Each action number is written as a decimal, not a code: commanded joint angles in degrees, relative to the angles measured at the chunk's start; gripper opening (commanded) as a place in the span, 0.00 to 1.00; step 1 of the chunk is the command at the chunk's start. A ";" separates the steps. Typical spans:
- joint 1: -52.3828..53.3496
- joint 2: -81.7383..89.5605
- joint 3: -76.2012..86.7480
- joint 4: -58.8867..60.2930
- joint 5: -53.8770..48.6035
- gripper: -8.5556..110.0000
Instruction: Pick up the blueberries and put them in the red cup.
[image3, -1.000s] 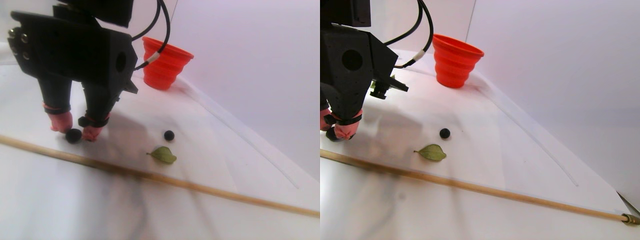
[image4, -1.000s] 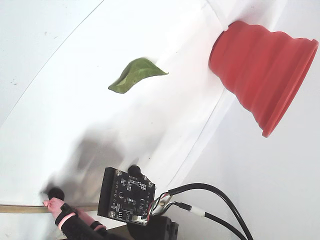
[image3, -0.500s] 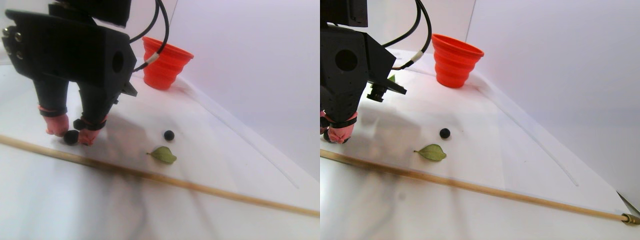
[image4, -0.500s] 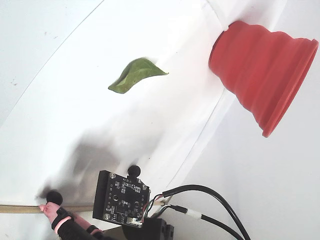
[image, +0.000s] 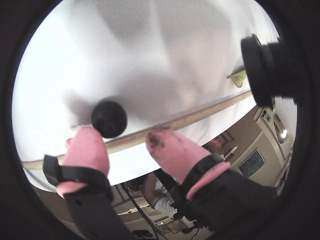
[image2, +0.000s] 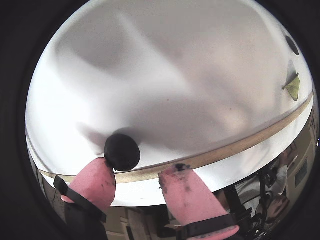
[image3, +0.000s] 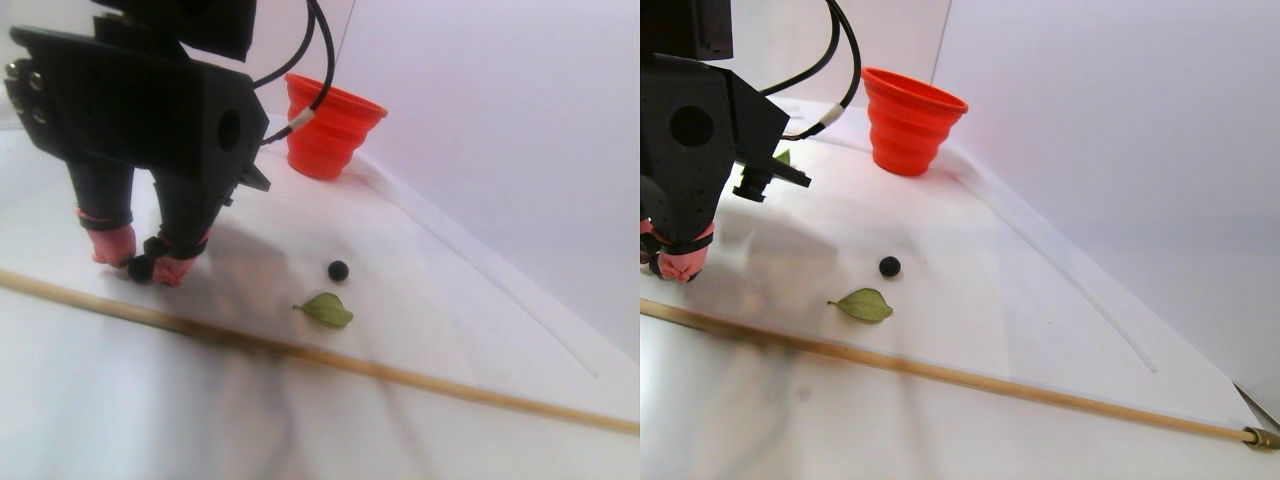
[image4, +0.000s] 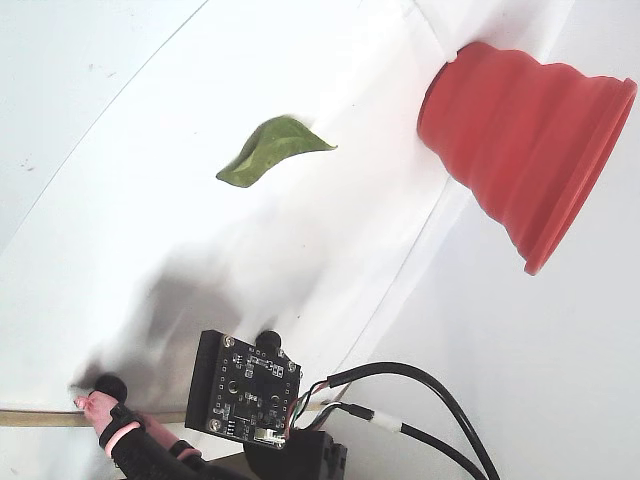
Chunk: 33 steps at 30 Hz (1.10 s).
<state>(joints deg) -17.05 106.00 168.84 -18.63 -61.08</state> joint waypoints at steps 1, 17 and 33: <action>-0.35 -0.26 -0.35 -0.35 -0.18 0.22; -0.26 -5.98 -2.55 -4.48 0.00 0.20; 0.53 -7.29 -3.52 -4.39 -0.70 0.17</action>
<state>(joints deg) -17.14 98.88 165.67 -23.29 -60.91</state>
